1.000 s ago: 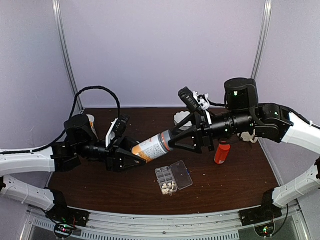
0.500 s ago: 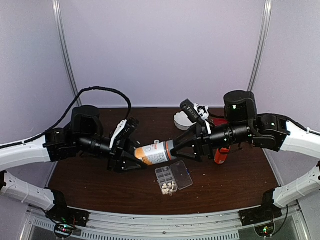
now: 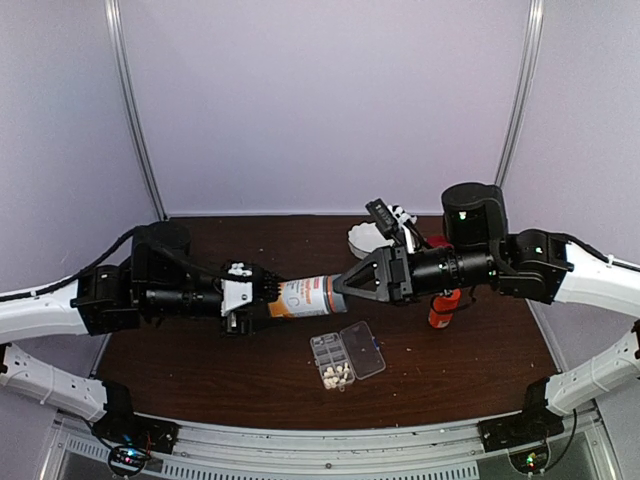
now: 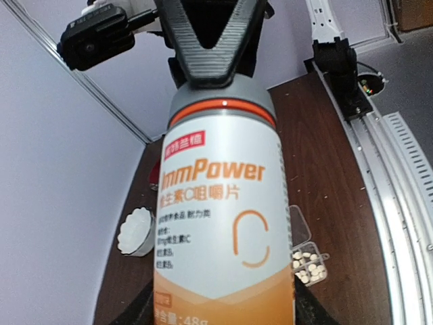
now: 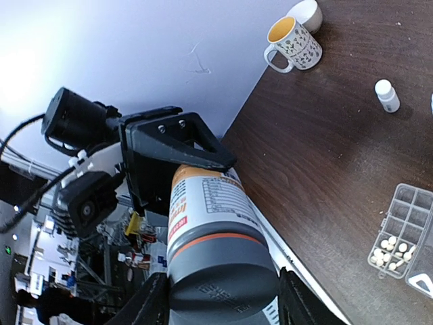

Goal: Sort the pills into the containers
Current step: Screw the lid of the pill bottle onto the pill bottle.

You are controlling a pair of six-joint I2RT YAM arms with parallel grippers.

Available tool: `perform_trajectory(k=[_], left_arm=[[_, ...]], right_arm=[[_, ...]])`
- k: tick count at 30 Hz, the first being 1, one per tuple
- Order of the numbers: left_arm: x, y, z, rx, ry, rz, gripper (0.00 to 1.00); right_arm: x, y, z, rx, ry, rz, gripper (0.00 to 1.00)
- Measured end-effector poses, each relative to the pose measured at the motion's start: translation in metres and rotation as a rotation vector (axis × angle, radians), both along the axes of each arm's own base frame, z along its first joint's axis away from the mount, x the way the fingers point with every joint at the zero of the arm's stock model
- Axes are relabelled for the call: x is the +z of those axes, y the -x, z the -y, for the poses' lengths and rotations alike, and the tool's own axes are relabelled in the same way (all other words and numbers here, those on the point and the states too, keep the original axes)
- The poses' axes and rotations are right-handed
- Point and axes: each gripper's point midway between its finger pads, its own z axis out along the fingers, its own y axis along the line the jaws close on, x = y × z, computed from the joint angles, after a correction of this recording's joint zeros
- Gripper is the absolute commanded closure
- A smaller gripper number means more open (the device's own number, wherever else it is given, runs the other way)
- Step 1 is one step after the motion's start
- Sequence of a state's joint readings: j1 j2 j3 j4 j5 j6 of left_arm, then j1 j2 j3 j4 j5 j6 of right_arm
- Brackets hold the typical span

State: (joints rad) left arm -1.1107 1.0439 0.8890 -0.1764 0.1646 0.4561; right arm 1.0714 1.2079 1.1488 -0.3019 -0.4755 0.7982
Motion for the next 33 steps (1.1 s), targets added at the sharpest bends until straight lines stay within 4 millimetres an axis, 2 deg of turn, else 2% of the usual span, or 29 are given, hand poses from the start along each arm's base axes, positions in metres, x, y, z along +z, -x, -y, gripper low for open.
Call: perform_trajectory(k=[2, 3, 6, 7, 9, 12, 17, 20, 24, 28, 33], left_arm=[[0.002, -0.005, 0.000, 0.014, -0.021, 0.095, 1.00], [0.003, -0.007, -0.001, 0.019, -0.031, 0.134, 1.00], [0.009, -0.015, 0.001, 0.043, -0.053, 0.259, 1.00], [0.012, -0.018, 0.003, 0.055, -0.048, 0.287, 1.00], [0.017, -0.023, 0.006, 0.077, -0.035, 0.319, 1.00], [0.026, -0.027, 0.006, 0.099, 0.011, 0.319, 1.00], [0.044, -0.031, -0.009, 0.138, 0.110, 0.230, 1.00], [0.051, -0.027, -0.018, 0.140, 0.161, 0.175, 1.00], [0.054, -0.006, -0.019, 0.048, 0.221, 0.056, 1.00], [0.053, 0.015, -0.010, -0.057, 0.260, -0.095, 1.00], [0.037, 0.031, 0.003, -0.147, 0.234, -0.254, 1.00]], right_arm=[[0.001, -0.002, 0.000, -0.042, -0.025, -0.078, 0.48], [0.001, -0.003, 0.001, -0.057, -0.033, -0.107, 0.41], [0.002, -0.005, 0.001, -0.095, -0.041, -0.164, 0.12], [0.002, -0.004, 0.001, -0.090, -0.031, -0.161, 0.06], [0.007, -0.003, 0.000, -0.088, -0.009, -0.119, 0.01], [0.018, -0.010, 0.008, -0.108, 0.024, 0.010, 0.00], [0.031, -0.024, 0.037, -0.151, 0.062, 0.267, 0.00], [0.044, -0.016, 0.050, -0.099, 0.048, 0.451, 0.00], [0.057, -0.007, 0.062, -0.009, 0.053, 0.767, 0.00], [0.054, -0.004, 0.063, 0.070, 0.096, 0.994, 0.00], [0.047, -0.001, 0.051, 0.203, 0.156, 1.165, 0.06]])
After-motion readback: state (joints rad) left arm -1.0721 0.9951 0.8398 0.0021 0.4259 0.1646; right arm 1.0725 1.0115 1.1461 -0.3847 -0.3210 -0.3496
